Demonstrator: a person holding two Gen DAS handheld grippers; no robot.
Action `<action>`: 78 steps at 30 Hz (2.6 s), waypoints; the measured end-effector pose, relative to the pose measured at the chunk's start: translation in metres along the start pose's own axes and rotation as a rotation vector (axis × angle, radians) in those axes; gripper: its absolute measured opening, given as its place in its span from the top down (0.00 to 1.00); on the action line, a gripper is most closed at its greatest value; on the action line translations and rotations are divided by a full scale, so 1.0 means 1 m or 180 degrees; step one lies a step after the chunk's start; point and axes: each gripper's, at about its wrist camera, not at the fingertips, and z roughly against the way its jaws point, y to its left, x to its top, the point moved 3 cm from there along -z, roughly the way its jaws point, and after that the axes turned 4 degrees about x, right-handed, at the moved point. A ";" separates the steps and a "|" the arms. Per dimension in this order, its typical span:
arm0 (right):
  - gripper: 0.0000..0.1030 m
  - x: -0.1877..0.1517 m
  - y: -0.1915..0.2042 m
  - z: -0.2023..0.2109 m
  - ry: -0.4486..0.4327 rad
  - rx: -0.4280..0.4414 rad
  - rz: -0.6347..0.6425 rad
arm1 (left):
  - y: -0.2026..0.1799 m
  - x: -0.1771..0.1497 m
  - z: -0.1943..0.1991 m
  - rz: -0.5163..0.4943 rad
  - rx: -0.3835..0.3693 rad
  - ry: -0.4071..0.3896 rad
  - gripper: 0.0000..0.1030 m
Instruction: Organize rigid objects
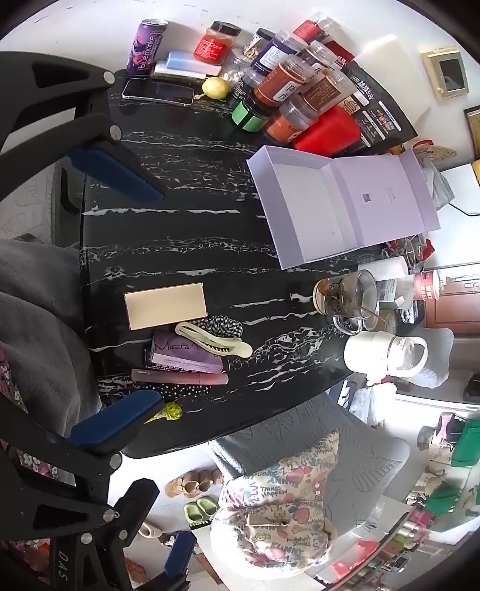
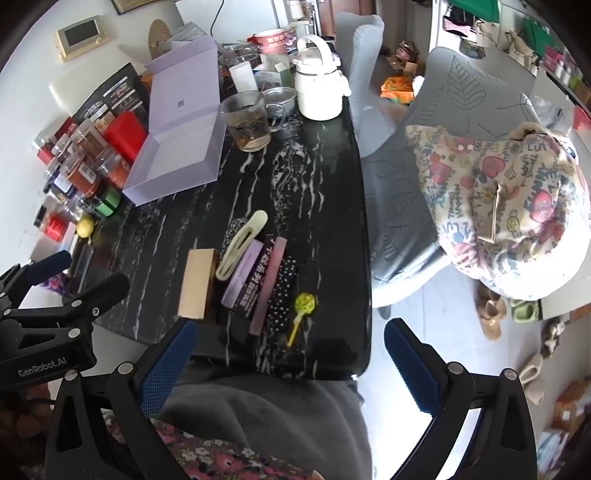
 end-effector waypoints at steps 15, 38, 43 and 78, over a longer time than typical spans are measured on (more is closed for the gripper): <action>0.00 -0.002 -0.001 -0.001 0.0017 -0.0010 0.0000 | 0.002 -0.001 -0.002 0.0014 0.0030 0.0026 0.00; 0.00 0.000 -0.002 -0.008 0.0112 -0.0010 0.0032 | 0.001 -0.003 -0.010 0.0045 0.0061 0.0145 0.00; 0.00 0.001 -0.003 -0.009 0.0135 -0.0016 0.0028 | 0.001 -0.001 -0.012 0.0041 0.0043 0.0168 0.00; 0.00 -0.012 -0.007 -0.066 0.0572 0.0081 -0.0050 | -0.001 -0.016 -0.091 0.0034 -0.0027 0.0783 0.00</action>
